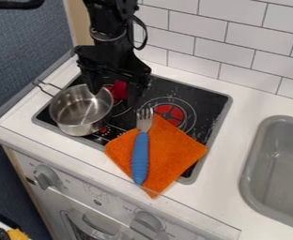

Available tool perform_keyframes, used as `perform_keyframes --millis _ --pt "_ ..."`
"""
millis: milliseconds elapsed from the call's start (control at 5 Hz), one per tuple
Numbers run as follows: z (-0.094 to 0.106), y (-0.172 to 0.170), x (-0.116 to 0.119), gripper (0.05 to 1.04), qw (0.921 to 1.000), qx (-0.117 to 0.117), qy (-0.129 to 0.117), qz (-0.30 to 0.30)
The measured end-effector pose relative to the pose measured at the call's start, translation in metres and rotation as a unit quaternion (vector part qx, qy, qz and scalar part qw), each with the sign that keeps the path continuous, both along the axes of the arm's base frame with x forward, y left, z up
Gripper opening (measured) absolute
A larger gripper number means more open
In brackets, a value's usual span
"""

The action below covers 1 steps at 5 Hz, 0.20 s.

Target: Moved the pan to the left bottom of stove

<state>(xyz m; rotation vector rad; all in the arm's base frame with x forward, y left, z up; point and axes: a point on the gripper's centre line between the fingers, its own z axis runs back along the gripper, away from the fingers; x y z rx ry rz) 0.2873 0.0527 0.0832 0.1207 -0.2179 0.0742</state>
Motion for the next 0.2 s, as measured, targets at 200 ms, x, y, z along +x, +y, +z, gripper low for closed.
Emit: perform_keyframes --millis 200 --pt "0.0000 -0.0004 0.0001 1.002 1.0000 0.000 0.000 -0.001"
